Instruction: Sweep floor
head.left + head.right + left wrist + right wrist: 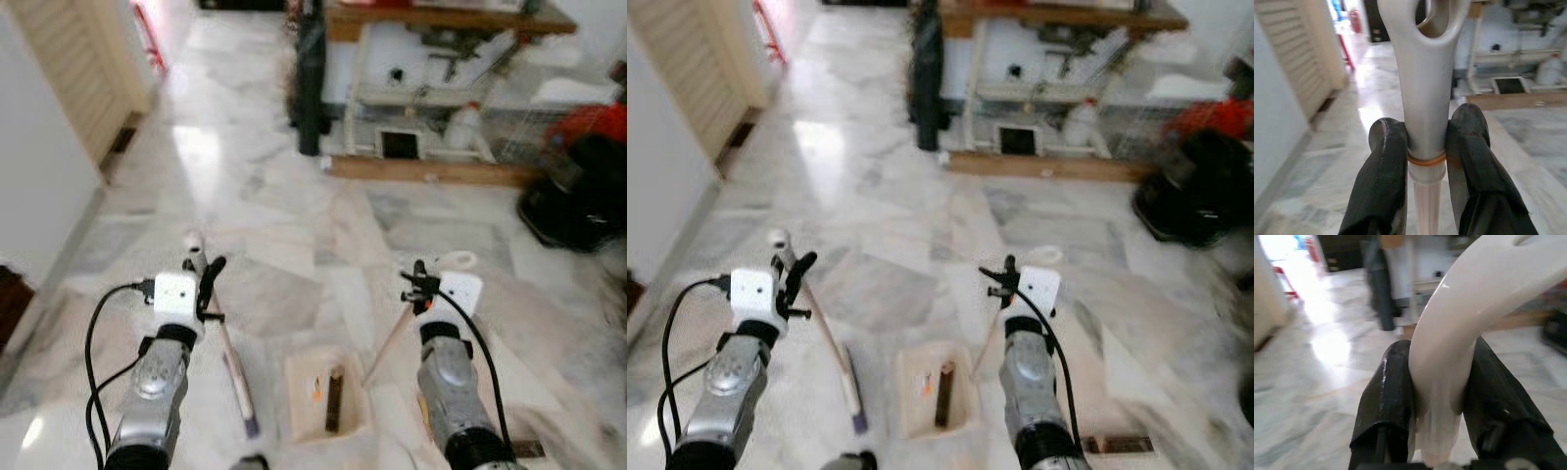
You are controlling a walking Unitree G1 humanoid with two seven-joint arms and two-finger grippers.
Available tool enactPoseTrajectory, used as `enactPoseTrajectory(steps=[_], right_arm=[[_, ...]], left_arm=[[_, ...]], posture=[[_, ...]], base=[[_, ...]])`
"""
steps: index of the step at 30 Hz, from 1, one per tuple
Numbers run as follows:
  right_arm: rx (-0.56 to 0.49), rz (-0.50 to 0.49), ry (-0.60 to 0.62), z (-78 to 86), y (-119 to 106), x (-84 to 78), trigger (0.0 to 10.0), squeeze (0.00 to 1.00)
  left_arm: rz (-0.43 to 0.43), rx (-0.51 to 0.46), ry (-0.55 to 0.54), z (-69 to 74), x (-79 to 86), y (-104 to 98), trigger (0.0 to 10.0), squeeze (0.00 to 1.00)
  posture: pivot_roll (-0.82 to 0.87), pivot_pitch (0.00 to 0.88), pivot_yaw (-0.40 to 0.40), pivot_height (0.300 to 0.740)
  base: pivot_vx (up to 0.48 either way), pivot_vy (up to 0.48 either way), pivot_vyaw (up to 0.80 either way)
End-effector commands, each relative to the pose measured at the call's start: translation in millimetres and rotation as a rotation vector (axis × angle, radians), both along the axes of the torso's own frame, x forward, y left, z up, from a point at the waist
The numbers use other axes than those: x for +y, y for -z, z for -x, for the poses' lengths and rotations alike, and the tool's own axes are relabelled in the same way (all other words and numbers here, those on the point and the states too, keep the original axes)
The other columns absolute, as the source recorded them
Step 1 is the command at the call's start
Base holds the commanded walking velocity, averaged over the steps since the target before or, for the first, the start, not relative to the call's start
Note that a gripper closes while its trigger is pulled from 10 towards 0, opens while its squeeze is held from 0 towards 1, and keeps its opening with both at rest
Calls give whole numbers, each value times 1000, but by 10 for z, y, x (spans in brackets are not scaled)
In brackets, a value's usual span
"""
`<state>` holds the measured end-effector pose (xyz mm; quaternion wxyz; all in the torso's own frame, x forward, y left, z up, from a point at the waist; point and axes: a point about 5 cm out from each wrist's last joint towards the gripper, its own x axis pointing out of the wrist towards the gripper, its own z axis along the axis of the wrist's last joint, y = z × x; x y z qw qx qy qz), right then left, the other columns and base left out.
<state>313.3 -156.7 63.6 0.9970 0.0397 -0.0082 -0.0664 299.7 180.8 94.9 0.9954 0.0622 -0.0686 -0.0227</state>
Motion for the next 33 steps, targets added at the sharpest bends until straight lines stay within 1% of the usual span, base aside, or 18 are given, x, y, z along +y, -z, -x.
enactPoseTrajectory(steps=[1, 21, 26, 33], right_arm=[[-41, -14, 7, -20, -80, -23, 10000, 0], [-32, -21, 5, -22, -72, -17, 10000, 0], [-17, -37, 9, -15, -43, -9, 10000, 0], [-12, -42, -2, -11, -33, 16, 10000, 0]], left_arm=[[-1, -32, 15, -6, -48, -48, 10000, 0], [-3, -33, 10, 14, -25, -48, 10000, 0], [-3, -35, 7, 54, 0, -42, 10000, 0], [1, -34, 11, 85, -13, -28, 10000, 0]], posture=[[41, 76, -62, 740], [52, 91, -62, 740], [56, 93, -59, 740], [60, 96, -57, 740]], base=[[0, 0, 788], [0, 0, 792], [0, 0, 0], [0, 0, 0]])
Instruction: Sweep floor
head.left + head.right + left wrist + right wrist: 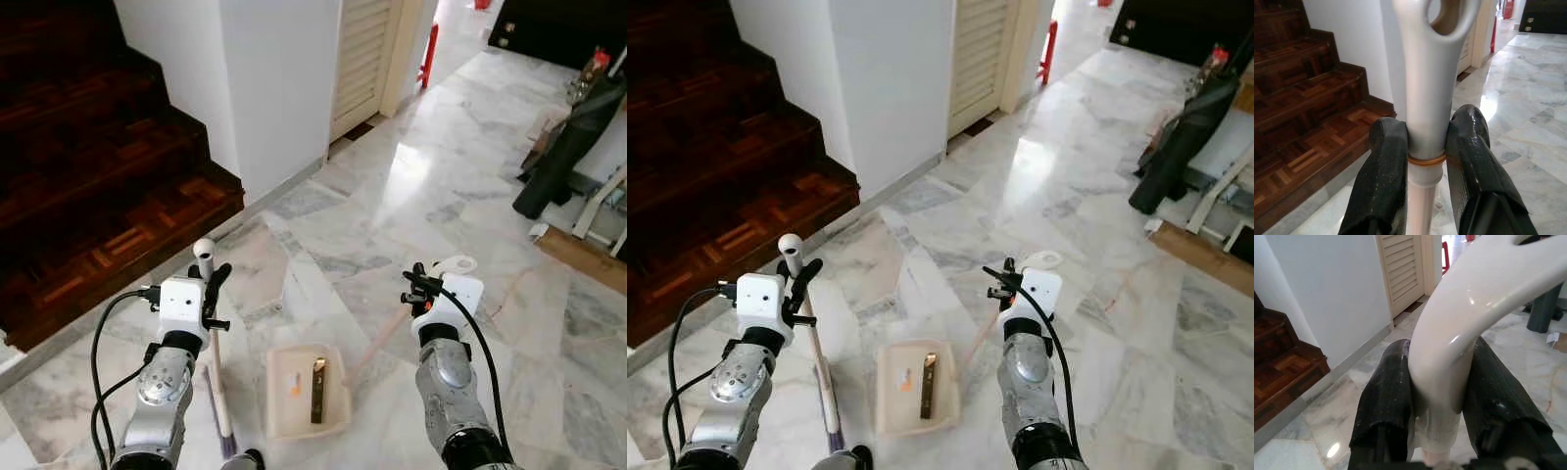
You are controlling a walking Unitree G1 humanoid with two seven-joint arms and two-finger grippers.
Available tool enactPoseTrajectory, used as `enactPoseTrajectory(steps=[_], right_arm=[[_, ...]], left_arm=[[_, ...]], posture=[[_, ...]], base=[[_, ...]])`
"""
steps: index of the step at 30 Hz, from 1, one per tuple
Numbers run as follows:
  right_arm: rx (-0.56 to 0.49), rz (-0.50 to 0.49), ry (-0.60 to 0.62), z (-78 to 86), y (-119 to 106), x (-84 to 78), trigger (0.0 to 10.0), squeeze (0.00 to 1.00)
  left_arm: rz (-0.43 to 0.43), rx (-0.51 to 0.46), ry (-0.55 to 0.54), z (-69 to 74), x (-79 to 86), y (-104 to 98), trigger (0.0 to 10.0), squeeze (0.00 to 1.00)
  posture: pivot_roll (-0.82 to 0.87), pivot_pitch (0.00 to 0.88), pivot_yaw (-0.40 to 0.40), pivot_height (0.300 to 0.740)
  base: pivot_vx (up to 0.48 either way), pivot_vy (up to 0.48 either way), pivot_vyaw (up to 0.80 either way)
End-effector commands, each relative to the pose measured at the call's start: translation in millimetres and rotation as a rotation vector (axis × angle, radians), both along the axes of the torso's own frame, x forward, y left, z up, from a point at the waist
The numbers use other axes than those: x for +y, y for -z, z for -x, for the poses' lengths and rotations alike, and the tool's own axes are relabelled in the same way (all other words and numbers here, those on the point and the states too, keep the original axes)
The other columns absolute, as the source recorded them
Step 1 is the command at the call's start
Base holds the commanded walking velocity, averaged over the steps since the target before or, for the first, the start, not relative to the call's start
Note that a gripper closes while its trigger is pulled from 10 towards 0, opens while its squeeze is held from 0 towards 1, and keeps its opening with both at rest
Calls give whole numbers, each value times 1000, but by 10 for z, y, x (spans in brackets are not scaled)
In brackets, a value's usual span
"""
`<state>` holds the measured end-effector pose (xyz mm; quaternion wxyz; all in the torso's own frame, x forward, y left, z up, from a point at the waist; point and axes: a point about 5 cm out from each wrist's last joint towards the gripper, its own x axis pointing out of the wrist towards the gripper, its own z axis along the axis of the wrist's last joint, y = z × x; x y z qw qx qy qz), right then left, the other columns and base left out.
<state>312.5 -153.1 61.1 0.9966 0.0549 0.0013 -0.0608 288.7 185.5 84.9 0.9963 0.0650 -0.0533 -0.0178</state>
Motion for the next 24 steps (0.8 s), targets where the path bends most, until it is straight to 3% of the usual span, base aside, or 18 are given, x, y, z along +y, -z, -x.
enactPoseTrajectory(steps=[1, 6, 24], right_arm=[[-27, -10, 9, -19, -56, -20, 10000, 0], [-26, -11, 4, -18, -55, -14, 10000, 0], [-28, -12, 0, -3, -49, 4, 10000, 0]], left_arm=[[6, -63, 24, -23, -64, -127, 10000, 0], [6, -64, 26, -18, -69, -129, 10000, 0], [9, -64, 29, 1, -65, -140, 10000, 0]], posture=[[60, 96, -56, 740], [61, 99, -55, 740], [65, 105, -55, 740]], base=[[0, 0, 0], [0, 0, 0], [0, 0, 766]])
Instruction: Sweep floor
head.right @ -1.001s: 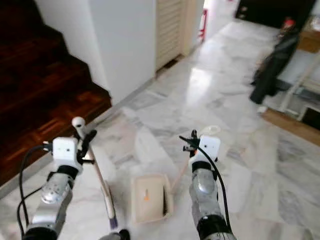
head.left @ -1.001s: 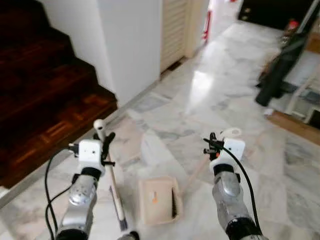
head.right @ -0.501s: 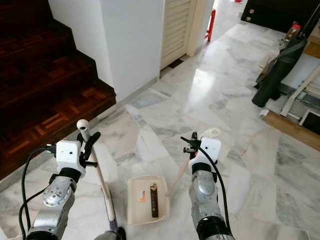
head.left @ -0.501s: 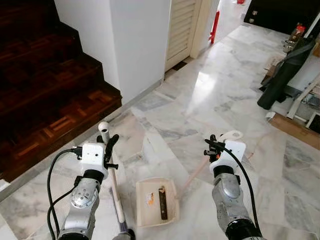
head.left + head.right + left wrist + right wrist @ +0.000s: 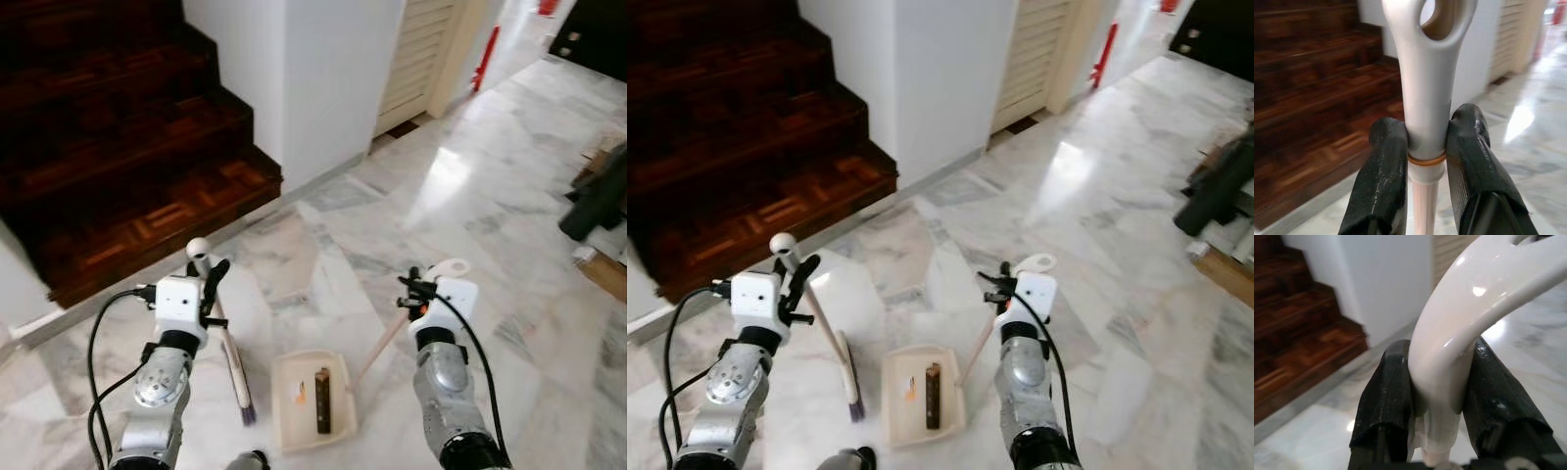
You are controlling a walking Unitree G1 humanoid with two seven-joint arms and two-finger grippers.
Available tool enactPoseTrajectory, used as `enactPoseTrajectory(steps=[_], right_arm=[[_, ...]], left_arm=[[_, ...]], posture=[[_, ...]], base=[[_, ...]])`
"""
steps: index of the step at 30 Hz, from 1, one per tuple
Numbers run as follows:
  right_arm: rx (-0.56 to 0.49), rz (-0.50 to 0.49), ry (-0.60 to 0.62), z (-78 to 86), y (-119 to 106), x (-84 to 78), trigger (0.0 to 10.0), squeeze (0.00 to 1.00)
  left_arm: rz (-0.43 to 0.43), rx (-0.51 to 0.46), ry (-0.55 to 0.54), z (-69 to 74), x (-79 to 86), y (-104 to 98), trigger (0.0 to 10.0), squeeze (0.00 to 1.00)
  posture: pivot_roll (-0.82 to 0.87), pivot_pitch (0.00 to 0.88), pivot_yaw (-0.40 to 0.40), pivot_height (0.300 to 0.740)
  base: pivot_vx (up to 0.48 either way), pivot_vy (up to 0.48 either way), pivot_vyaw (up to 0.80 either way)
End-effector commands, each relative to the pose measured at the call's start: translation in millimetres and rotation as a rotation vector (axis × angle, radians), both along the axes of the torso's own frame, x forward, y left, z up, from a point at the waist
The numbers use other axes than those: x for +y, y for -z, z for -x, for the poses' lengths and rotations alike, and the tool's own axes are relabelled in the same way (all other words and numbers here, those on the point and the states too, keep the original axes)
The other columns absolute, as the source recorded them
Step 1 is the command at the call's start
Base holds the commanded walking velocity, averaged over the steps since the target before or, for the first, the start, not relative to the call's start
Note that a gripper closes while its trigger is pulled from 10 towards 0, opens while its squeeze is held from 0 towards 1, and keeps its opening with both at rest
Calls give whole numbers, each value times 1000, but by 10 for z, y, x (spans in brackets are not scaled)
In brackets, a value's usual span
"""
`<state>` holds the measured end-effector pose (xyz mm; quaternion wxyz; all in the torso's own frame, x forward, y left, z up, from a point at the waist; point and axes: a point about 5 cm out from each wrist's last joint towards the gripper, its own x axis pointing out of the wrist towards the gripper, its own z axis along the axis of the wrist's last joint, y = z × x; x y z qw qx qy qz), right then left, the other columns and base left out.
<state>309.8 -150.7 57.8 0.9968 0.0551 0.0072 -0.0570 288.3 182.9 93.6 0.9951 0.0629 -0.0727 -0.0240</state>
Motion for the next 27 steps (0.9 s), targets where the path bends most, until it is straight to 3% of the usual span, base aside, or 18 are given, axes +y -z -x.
enactPoseTrajectory(steps=[1, 8, 20, 27], right_arm=[[-39, -12, 8, -28, -82, -19, 10000, 0], [-32, -14, 5, -18, -65, -15, 10000, 0], [-26, -42, 16, -36, -68, -36, 10000, 0], [-11, -60, 18, -41, -52, -42, 10000, 0]], left_arm=[[5, -26, 14, 0, -38, -54, 10000, 0], [5, -20, 9, 14, -33, -44, 10000, 0], [14, 2, -6, 45, -7, -9, 10000, 0], [12, 0, -5, 38, -16, -17, 10000, 0]], posture=[[66, 107, -55, 740], [72, 108, -52, 740], [75, 114, -54, 740], [77, 116, -56, 740]], base=[[0, 0, 794], [0, 0, 712], [0, 0, 0], [0, 302, 0]])
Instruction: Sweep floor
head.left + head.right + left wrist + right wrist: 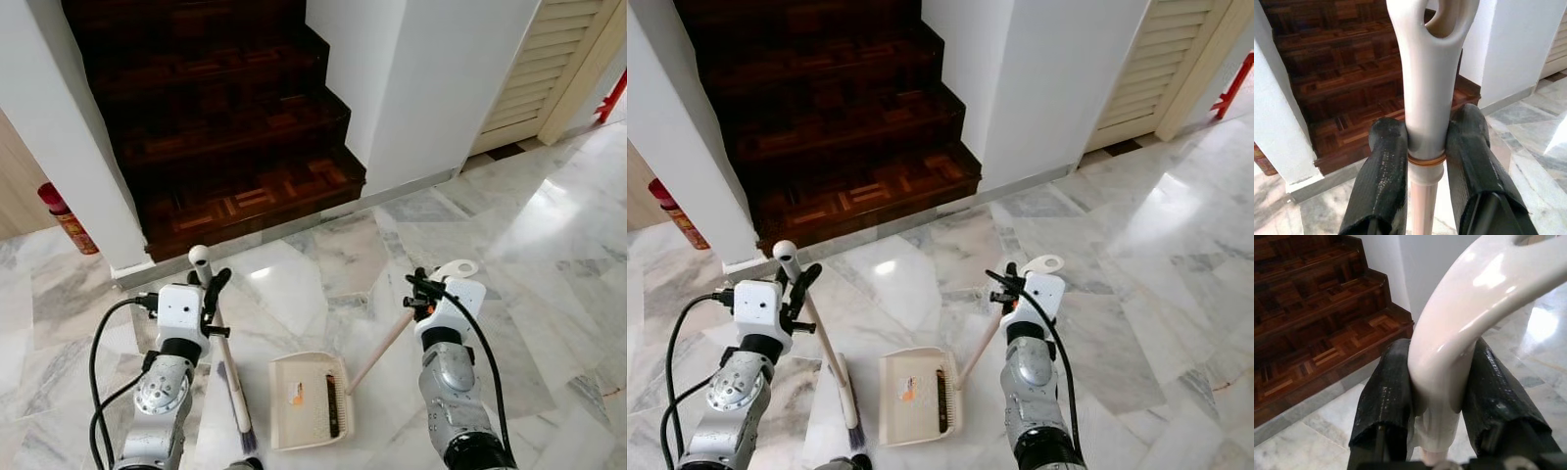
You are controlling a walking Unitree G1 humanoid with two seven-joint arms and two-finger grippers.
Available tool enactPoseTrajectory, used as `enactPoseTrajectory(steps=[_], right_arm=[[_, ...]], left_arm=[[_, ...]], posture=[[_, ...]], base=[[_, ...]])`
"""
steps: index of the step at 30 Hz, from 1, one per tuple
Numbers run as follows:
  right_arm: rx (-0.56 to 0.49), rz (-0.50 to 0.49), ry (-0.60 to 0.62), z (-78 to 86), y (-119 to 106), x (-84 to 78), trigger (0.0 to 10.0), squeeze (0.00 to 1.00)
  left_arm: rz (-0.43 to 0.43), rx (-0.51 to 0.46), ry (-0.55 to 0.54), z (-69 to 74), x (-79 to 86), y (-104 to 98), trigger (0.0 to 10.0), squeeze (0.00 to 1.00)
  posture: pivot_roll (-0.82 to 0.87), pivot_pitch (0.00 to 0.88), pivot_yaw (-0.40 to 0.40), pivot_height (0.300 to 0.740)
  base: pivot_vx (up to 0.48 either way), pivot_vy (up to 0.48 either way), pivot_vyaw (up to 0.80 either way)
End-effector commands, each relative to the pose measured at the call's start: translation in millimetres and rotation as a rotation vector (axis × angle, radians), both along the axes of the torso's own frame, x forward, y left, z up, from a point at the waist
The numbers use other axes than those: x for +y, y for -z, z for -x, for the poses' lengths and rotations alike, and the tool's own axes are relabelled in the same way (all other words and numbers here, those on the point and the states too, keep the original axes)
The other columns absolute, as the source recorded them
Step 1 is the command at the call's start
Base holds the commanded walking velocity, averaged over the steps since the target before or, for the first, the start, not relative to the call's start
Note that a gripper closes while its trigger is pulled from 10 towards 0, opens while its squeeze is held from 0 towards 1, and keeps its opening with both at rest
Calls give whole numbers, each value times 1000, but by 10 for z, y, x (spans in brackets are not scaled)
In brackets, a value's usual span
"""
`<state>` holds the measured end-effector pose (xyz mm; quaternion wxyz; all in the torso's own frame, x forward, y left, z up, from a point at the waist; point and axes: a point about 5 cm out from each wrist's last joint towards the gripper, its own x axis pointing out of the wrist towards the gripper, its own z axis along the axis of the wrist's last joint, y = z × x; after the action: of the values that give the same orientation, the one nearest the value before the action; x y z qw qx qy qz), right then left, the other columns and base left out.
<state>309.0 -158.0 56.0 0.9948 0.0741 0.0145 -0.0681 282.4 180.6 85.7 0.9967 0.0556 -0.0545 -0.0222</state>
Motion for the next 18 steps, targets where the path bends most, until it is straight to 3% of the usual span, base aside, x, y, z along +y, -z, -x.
enactPoseTrajectory(steps=[1, 14, 18], right_arm=[[-25, -21, -3, -49, -69, 30, 10000, 0], [-20, 2, -16, -62, -76, 32, 10000, 0], [-26, 4, -20, -64, -84, 43, 10000, 0]], left_arm=[[-3, -36, 0, -21, 7, -97, 10000, 0], [-1, -45, -4, -27, 14, -117, 10000, 0], [0, -47, 0, -29, 9, -120, 10000, 0]], posture=[[77, 116, -56, 740], [79, 110, -61, 740], [80, 105, -58, 740]], base=[[0, 304, 0], [0, 302, 0], [0, 304, 634]])
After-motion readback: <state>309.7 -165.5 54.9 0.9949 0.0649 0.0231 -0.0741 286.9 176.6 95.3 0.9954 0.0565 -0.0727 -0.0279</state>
